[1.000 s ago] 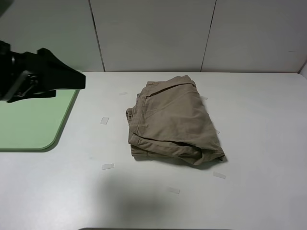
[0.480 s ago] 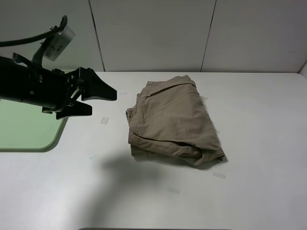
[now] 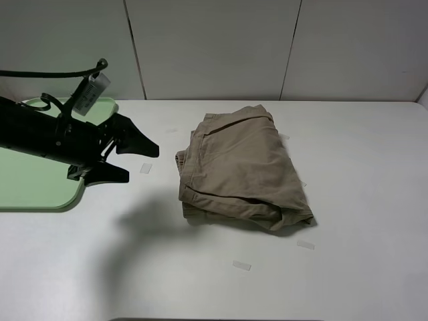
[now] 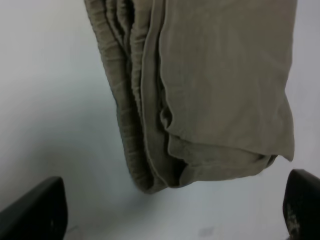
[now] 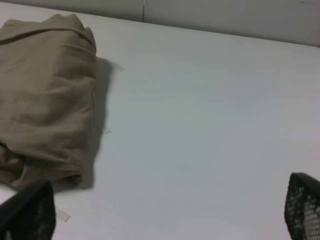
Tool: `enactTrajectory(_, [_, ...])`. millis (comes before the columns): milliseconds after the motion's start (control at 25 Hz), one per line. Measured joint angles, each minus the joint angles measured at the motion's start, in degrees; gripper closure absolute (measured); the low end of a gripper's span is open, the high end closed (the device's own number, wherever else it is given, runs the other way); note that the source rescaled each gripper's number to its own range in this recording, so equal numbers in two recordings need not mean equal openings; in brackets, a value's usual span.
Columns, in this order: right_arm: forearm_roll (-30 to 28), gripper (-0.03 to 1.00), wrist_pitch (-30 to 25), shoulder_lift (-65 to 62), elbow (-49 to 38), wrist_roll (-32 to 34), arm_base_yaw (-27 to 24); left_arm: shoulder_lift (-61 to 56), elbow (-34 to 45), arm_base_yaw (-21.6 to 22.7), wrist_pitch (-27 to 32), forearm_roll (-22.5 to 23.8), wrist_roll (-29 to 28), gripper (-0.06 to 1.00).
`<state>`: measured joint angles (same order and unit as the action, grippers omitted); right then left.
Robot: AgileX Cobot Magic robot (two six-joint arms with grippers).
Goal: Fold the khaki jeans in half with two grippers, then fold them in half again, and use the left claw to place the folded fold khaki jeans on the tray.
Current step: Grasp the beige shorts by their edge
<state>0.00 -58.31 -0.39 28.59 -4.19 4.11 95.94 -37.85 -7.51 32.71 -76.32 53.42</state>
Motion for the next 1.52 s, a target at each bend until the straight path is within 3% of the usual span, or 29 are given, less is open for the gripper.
enactTrajectory(640, [0.00,-0.03,0.00,0.00,0.00,0.00,0.00,14.73,-9.34,-0.38,2.46,-2.61,3.93,0.06])
enactTrajectory(1240, [0.00,-0.03,0.00,0.00,0.00,0.05,0.00,23.03,-17.61,-7.55,3.41,-2.91,4.03,0.06])
enactTrajectory(1520, [0.00,-0.03,0.00,0.00,0.00,0.05,0.00,24.07,-17.76,-8.43,2.69,3.64,1.61,0.07])
